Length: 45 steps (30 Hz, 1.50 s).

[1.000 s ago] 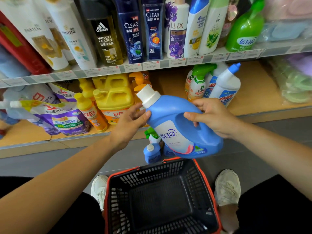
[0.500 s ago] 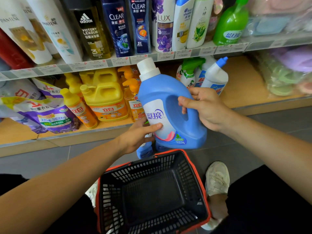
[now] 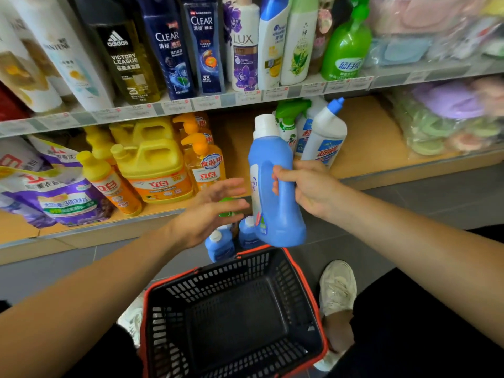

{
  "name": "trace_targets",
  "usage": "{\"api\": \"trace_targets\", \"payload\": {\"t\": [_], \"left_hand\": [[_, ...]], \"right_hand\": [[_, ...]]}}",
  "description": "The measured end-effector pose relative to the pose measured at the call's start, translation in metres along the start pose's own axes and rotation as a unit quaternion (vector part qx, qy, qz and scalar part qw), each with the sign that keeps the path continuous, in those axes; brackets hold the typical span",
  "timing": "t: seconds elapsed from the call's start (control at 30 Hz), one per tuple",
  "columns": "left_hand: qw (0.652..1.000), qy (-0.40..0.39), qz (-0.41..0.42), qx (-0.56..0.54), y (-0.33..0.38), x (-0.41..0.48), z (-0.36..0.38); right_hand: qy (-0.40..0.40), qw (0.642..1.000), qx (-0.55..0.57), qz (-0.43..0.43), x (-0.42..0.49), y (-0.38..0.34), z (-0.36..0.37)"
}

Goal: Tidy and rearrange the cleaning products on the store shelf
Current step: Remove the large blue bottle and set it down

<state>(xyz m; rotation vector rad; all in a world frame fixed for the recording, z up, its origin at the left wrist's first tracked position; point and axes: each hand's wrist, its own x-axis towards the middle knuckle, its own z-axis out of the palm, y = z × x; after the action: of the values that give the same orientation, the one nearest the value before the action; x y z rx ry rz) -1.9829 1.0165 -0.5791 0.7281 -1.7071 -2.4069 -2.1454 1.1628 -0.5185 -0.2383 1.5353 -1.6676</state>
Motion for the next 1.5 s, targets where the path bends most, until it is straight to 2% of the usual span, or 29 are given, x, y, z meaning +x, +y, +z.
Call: {"api": "trace_targets", "payload": {"t": [0.1, 0.2, 0.3, 0.37, 0.53, 0.63, 0.77, 0.87, 1.0, 1.27, 1.5], "left_hand": [[0.997, 0.002, 0.02, 0.075, -0.007, -0.001, 0.014], [0.99, 0.044, 0.017, 0.132, -0.025, 0.0, 0.021], [0.992, 0.057, -0.04, 0.103, -0.038, 0.001, 0.02], [0.994, 0.03, -0.074, 0.075, -0.042, 0.002, 0.014], [0.989, -0.11, -0.096, -0.011, -0.041, 0.007, 0.012], [0.984, -0.138, -0.091, -0.071, -0.037, 0.01, 0.016], [0.986, -0.099, -0.072, -0.109, -0.039, 0.002, 0.011], [0.996, -0.011, -0.055, -0.063, -0.039, -0.006, 0.006], [0.996, 0.067, -0.036, -0.037, -0.032, -0.014, 0.001], [0.996, 0.059, -0.051, -0.033, -0.02, -0.021, 0.015], [0.994, 0.099, -0.035, 0.02, -0.009, -0.021, 0.022]], "right_hand": [[0.003, 1.0, 0.009, 0.009, 0.001, 0.0, -0.003], [0.011, 0.998, 0.059, 0.021, 0.001, -0.008, -0.003], [0.008, 0.991, 0.128, 0.027, -0.001, -0.02, -0.003], [-0.017, 0.99, 0.139, 0.025, -0.004, -0.028, -0.005], [-0.075, 0.987, 0.14, 0.023, -0.01, -0.042, -0.008], [-0.091, 0.986, 0.139, 0.023, -0.011, -0.047, -0.012], [-0.041, 0.997, 0.068, 0.014, -0.009, -0.047, -0.024], [-0.032, 0.998, -0.036, 0.039, -0.011, -0.044, -0.033], [-0.004, 0.997, 0.023, 0.074, -0.009, -0.042, -0.029], [0.014, 0.996, 0.043, 0.075, -0.011, -0.039, -0.021], [0.035, 0.996, 0.052, 0.065, -0.014, -0.034, -0.012]]}}
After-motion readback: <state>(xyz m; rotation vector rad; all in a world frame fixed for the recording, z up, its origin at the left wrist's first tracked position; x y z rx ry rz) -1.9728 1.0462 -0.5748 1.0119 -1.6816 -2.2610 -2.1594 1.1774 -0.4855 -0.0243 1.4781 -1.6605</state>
